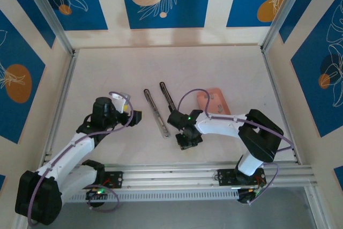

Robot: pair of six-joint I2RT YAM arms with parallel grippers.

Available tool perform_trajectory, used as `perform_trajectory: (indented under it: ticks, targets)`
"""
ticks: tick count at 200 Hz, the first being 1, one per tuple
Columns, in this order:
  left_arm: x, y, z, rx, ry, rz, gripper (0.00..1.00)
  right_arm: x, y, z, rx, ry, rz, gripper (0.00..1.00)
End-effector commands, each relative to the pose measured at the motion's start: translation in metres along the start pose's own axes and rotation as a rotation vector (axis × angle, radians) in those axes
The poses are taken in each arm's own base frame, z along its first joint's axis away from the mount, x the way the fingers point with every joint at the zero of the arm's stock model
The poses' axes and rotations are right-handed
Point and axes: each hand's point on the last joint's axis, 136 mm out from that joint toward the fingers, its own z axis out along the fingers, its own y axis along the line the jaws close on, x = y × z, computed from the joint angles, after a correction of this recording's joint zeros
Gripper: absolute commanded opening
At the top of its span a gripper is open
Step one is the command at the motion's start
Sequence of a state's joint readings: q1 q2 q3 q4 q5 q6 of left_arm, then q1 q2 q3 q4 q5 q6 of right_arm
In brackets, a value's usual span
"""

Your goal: Load the staples into the stapler

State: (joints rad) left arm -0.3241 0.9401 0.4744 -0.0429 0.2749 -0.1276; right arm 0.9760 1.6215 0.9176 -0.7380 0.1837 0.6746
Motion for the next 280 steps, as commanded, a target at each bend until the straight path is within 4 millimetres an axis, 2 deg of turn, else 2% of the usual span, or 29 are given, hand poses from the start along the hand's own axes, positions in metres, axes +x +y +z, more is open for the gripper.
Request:
perform_trajectory:
  ticks: [1,31,59,100,189,280]
  targets:
    - [-0.014,-0.003,-0.003,-0.002,-0.02,0.025,0.86,-0.001,0.005,-0.013,-0.004,0.0,0.008,0.32]
    - [-0.014,-0.003,-0.003,0.0,-0.019,0.028,0.86,-0.008,0.004,-0.03,-0.028,-0.015,0.028,0.38]
    - [-0.014,-0.004,-0.002,0.002,-0.017,0.027,0.86,-0.014,0.001,-0.034,-0.043,0.0,0.065,0.39]
    - [-0.015,-0.004,-0.003,0.002,-0.019,0.029,0.86,-0.018,-0.003,-0.025,-0.016,0.041,0.072,0.4]
    - [-0.013,-0.004,-0.003,0.002,-0.014,0.027,0.86,-0.025,0.005,-0.008,-0.013,0.072,0.061,0.36]
    - [-0.012,-0.003,-0.002,0.0,-0.007,0.025,0.86,-0.015,0.004,0.007,0.03,0.121,0.042,0.31]
